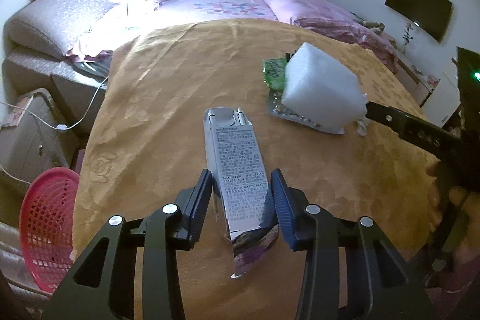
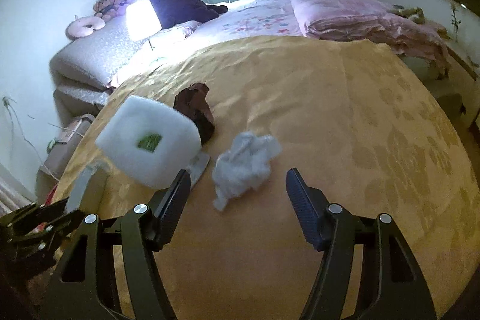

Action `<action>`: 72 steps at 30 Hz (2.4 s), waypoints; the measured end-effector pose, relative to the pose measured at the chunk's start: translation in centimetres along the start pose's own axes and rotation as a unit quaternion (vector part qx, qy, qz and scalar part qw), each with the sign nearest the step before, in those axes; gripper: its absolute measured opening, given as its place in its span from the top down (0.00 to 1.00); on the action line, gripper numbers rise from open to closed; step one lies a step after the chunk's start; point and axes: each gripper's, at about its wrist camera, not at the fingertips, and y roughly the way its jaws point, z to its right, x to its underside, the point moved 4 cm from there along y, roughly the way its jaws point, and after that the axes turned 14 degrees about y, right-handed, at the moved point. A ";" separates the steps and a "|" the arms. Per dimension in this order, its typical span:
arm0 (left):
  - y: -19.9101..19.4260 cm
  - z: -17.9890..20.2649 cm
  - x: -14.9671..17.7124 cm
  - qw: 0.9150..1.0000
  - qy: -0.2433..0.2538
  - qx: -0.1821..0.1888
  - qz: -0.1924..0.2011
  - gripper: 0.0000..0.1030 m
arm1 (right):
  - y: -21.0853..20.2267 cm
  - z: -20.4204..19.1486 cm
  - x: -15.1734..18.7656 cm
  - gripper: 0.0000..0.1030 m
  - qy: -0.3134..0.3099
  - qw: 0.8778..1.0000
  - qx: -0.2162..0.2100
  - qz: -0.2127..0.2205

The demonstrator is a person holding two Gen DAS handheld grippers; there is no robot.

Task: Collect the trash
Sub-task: 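Grasp the white crumpled tissue with the right tool, then carry carton in left tool to basket while right tool carries tissue there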

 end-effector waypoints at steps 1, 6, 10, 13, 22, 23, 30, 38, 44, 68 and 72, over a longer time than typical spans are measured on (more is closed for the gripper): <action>0.0 0.0 0.1 1.000 0.000 -0.001 0.000 0.62 | 0.5 -0.1 -0.1 0.38 0.000 1.000 0.002 -0.004; -0.2 -0.2 0.3 1.000 0.004 -0.007 0.004 0.62 | 1.8 0.0 -0.2 0.39 0.009 1.000 0.012 -0.015; -0.4 -0.3 0.5 1.000 0.001 -0.009 0.006 0.62 | 2.1 0.2 -0.3 0.54 0.007 1.000 0.015 -0.017; -0.5 -0.4 0.6 1.000 0.002 -0.010 0.006 0.62 | 1.8 0.3 0.0 0.62 0.003 1.000 0.013 -0.018; -1.0 -0.5 1.2 1.000 0.001 -0.014 0.007 0.62 | -0.5 0.5 2.2 0.65 -0.005 1.000 0.007 -0.015; -1.1 -0.6 1.3 1.000 0.001 -0.015 0.007 0.62 | -0.8 0.4 2.6 0.65 -0.005 1.000 0.005 -0.015; -1.9 -0.7 2.1 1.000 0.002 -0.020 0.008 0.62 | -2.8 -1.3 5.8 0.65 -0.026 0.999 -0.012 -0.027; -3.3 -1.9 2.9 1.000 -0.010 -0.027 0.011 0.62 | -3.6 -3.6 6.8 0.65 -0.050 0.998 -0.035 -0.029; -3.6 -2.7 3.4 0.999 -0.016 -0.031 0.011 0.62 | -3.0 -4.9 7.9 0.65 -0.062 0.996 -0.042 -0.042; -2.3 -2.8 3.7 1.000 -0.025 -0.017 -0.001 0.59 | -2.1 -6.3 8.5 0.64 -0.094 0.995 -0.023 -0.040; -2.4 -3.0 3.6 1.000 -0.027 -0.014 0.000 0.61 | -2.0 -6.6 8.3 0.65 -0.092 0.994 -0.029 -0.047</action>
